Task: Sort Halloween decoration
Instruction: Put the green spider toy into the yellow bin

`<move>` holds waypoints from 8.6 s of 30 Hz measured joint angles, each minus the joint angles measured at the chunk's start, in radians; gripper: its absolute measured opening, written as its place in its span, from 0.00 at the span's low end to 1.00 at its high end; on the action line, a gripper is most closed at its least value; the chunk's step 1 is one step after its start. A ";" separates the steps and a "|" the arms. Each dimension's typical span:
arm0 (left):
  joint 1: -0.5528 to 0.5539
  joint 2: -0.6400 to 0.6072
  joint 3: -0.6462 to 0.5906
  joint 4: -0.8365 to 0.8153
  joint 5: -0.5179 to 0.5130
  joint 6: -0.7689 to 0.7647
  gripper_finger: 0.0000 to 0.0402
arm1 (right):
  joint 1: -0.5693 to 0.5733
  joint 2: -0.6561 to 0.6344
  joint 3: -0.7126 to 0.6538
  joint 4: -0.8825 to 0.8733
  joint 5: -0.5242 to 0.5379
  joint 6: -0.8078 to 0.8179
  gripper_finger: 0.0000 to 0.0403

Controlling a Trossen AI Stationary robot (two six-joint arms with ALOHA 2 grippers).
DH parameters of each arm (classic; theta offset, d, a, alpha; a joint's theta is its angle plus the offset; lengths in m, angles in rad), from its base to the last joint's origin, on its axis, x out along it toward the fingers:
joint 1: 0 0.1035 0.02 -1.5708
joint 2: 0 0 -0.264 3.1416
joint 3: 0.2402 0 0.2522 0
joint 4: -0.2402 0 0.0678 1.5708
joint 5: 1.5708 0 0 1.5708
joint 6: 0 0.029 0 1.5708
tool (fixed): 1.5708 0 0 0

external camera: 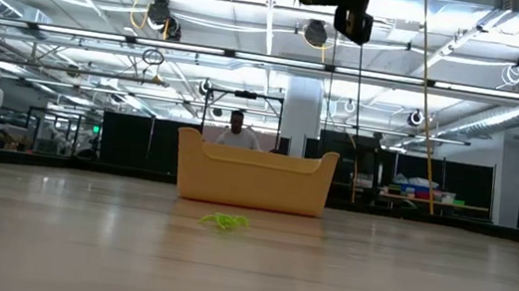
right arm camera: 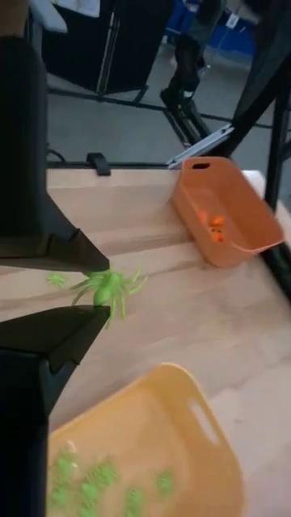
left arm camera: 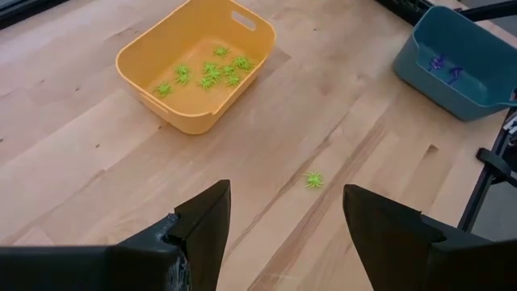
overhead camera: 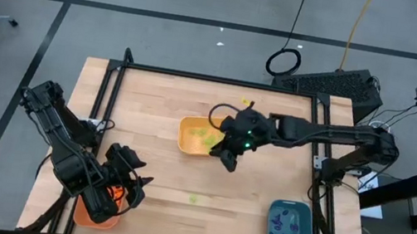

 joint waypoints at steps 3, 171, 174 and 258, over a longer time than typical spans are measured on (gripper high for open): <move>0.000 0.000 0.000 0.000 0.000 -0.022 0.60 | -0.007 -0.032 0.000 0.002 0.022 -0.033 0.15; 0.269 0.534 0.000 0.708 0.439 0.434 0.60 | -0.095 -0.287 0.000 -0.406 -0.005 -0.260 0.66; 0.267 0.548 0.000 0.704 0.436 0.450 0.60 | -0.084 -0.287 0.000 -0.406 -0.006 -0.262 0.66; 0.282 0.666 0.000 0.678 0.312 0.313 0.30 | -0.044 -0.324 -0.001 -0.502 -0.080 -0.365 0.66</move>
